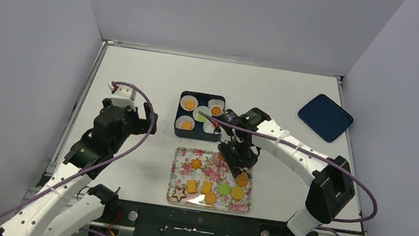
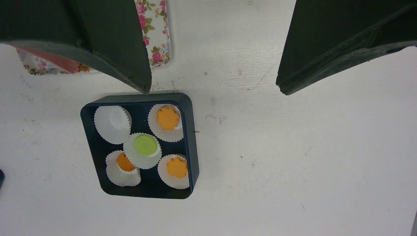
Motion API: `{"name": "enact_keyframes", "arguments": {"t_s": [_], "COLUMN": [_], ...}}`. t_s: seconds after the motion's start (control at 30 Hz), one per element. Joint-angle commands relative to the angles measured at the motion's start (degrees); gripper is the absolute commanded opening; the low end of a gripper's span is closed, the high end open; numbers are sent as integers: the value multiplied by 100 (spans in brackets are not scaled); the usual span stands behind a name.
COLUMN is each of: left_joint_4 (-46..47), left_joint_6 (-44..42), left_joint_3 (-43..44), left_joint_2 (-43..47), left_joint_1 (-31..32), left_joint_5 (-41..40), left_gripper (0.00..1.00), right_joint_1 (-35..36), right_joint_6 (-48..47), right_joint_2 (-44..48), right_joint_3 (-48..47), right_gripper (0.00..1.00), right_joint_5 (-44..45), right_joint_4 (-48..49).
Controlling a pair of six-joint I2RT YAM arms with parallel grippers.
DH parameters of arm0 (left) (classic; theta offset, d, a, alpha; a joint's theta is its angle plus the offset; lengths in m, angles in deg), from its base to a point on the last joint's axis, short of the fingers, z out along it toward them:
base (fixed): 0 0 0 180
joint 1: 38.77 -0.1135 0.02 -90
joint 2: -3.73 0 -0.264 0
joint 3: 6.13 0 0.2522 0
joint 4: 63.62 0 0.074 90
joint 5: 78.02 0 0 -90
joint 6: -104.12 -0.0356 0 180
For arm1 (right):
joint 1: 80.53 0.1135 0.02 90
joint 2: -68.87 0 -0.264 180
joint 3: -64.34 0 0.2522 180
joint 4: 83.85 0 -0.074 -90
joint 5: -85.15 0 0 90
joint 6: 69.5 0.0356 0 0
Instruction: Pack the cookies
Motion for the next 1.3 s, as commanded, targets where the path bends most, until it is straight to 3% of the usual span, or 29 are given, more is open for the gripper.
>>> {"name": "enact_keyframes", "arguments": {"t_s": [0.0,0.37,0.77,1.27], "left_joint_4": [178,174,182,175], "left_joint_6": [-78,-89,-86,-86], "left_joint_3": [59,68,63,62], "left_joint_2": [88,110,114,117], "left_joint_1": [32,58,58,137], "left_joint_5": [-66,-81,-95,-147], "left_gripper": [97,97,97,97], "right_joint_1": [36,325,252,-466], "right_joint_6": [-55,-33,-150,-765], "right_joint_2": [-58,1,17,-958], "right_joint_3": [-198,-822,-1550,-2597], "right_gripper": [35,17,15,16], "right_joint_5": [66,98,190,361], "right_joint_4": [-87,-294,-148,-35]}}
